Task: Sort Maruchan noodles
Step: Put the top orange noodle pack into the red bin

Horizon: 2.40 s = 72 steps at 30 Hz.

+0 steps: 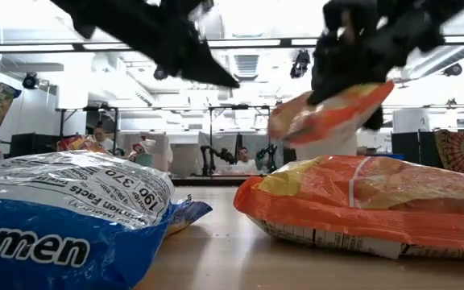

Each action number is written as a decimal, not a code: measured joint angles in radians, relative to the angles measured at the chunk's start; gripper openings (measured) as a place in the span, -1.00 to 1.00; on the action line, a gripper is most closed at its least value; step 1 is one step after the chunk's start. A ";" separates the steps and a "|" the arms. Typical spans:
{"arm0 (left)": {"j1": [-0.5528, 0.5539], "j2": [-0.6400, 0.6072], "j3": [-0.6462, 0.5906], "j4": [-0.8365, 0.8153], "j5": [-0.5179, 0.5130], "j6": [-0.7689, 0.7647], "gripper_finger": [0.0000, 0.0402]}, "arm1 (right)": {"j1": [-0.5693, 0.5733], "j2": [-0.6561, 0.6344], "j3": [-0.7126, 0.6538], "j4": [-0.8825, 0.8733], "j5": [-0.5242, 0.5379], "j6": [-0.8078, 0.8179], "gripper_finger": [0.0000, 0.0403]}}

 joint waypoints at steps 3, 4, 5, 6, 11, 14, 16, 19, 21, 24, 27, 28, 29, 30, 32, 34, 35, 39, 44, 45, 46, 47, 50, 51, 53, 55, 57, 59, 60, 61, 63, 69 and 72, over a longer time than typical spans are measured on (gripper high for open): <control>-0.003 -0.063 -0.002 -0.008 0.000 0.008 -0.81 | 0.016 -0.055 0.121 -0.300 0.000 -0.084 -0.86; -0.005 -0.077 -0.002 -0.013 0.000 0.010 -0.81 | 0.022 -0.064 0.163 -0.385 0.001 -0.111 -0.86; -0.005 -0.088 -0.002 -0.013 0.000 0.011 -0.81 | 0.025 -0.072 0.205 -0.468 0.000 -0.138 -0.86; -0.005 -0.100 -0.002 -0.016 0.000 0.011 -0.81 | 0.030 -0.076 0.244 -0.548 0.002 -0.165 -0.86; -0.005 -0.123 -0.002 -0.019 0.001 0.011 -0.81 | 0.069 -0.072 0.414 -0.910 -0.012 -0.283 -0.86; -0.005 -0.122 -0.002 -0.023 0.000 0.008 -0.81 | 0.116 -0.068 0.484 -1.089 -0.028 -0.438 -0.86; -0.005 -0.119 -0.002 -0.025 0.000 0.003 -0.81 | 0.162 -0.068 0.519 -1.193 -0.026 -0.576 -0.86; -0.005 -0.109 -0.002 -0.031 0.000 0.000 -0.81 | 0.239 -0.068 0.542 -1.274 -0.027 -0.755 -0.86; -0.005 -0.107 -0.002 -0.033 0.000 -0.003 -0.81 | 0.293 -0.068 0.539 -1.313 -0.027 -0.812 -0.86; -0.005 -0.105 -0.004 -0.037 0.000 -0.004 -0.81 | 0.372 -0.067 0.516 -1.297 -0.027 -0.792 -0.86; -0.004 -0.105 -0.008 -0.038 -0.001 -0.004 -0.81 | 0.440 -0.057 0.491 -1.304 -0.027 -0.728 -0.86; -0.004 -0.105 -0.008 -0.038 -0.002 -0.004 -0.81 | 0.463 -0.055 0.482 -1.303 -0.027 -0.703 -0.86; -0.004 -0.105 -0.008 -0.038 -0.002 -0.004 -0.81 | 0.485 -0.054 0.474 -1.303 -0.026 -0.681 -0.86; -0.004 -0.105 -0.008 -0.038 -0.003 -0.004 -0.81 | 0.507 -0.053 0.466 -1.304 -0.025 -0.669 -0.86; -0.004 -0.105 -0.008 -0.038 -0.003 -0.004 -0.81 | 0.545 -0.049 0.451 -1.307 -0.019 -0.670 -0.86; -0.004 -0.105 -0.008 -0.037 -0.003 -0.004 -0.81 | 0.573 -0.048 0.436 -1.322 0.013 -0.674 -0.86; -0.004 -0.105 -0.008 -0.037 -0.003 -0.004 -0.81 | 0.582 -0.048 0.428 -1.330 0.042 -0.673 -0.86; -0.004 -0.105 -0.008 -0.037 -0.003 -0.011 -0.81 | 0.596 -0.048 0.384 -1.332 0.103 -0.683 -0.86; -0.004 -0.104 -0.008 -0.036 -0.003 -0.019 -0.81 | 0.596 -0.048 0.317 -1.328 0.106 -0.688 -0.86; -0.004 -0.104 -0.008 -0.036 -0.003 -0.019 -0.81 | 0.596 -0.048 0.306 -1.326 0.106 -0.688 -0.86; -0.004 -0.104 -0.008 -0.036 -0.003 -0.019 -0.81 | 0.596 -0.048 0.297 -1.324 0.106 -0.688 -0.86; -0.004 -0.104 -0.008 -0.036 -0.003 -0.019 -0.81 | 0.596 -0.048 0.289 -1.323 0.106 -0.688 -0.86; -0.004 -0.104 -0.008 -0.036 -0.003 -0.019 -0.81 | 0.596 -0.048 0.280 -1.319 0.106 -0.688 -0.84; -0.004 -0.104 -0.008 -0.036 -0.003 -0.019 -0.81 | 0.596 -0.048 0.280 -1.317 0.107 -0.688 -0.82; -0.004 -0.104 -0.008 -0.036 -0.003 -0.019 -0.81 | 0.596 -0.048 0.280 -1.317 0.117 -0.674 -0.79; -0.004 -0.104 -0.008 -0.036 -0.003 -0.019 -0.81 | 0.596 -0.048 0.280 -1.314 0.122 -0.649 -0.75; -0.004 -0.104 -0.008 -0.036 -0.003 -0.019 -0.81 | 0.596 -0.048 0.280 -1.311 0.125 -0.615 -0.70; -0.004 -0.104 -0.008 -0.036 -0.003 -0.019 -0.81 | 0.596 -0.048 0.280 -1.309 0.125 -0.577 -0.62; -0.004 -0.104 -0.008 -0.036 -0.003 -0.019 -0.81 | 0.596 -0.048 0.280 -1.306 0.125 -0.559 -0.58; -0.004 -0.104 -0.008 -0.036 -0.003 -0.019 -0.81 | 0.596 -0.048 0.280 -1.303 0.125 -0.545 -0.53; -0.004 -0.104 -0.008 -0.036 -0.003 -0.019 -0.81 | 0.596 -0.048 0.280 -1.303 0.124 -0.515 -0.44; -0.004 -0.104 -0.008 -0.036 -0.003 -0.019 -0.81 | 0.596 -0.048 0.340 -1.304 0.078 -0.492 -0.23; -0.004 -0.104 -0.008 -0.036 -0.003 -0.019 -0.81 | 0.596 -0.048 0.396 -1.315 0.079 -0.445 -0.24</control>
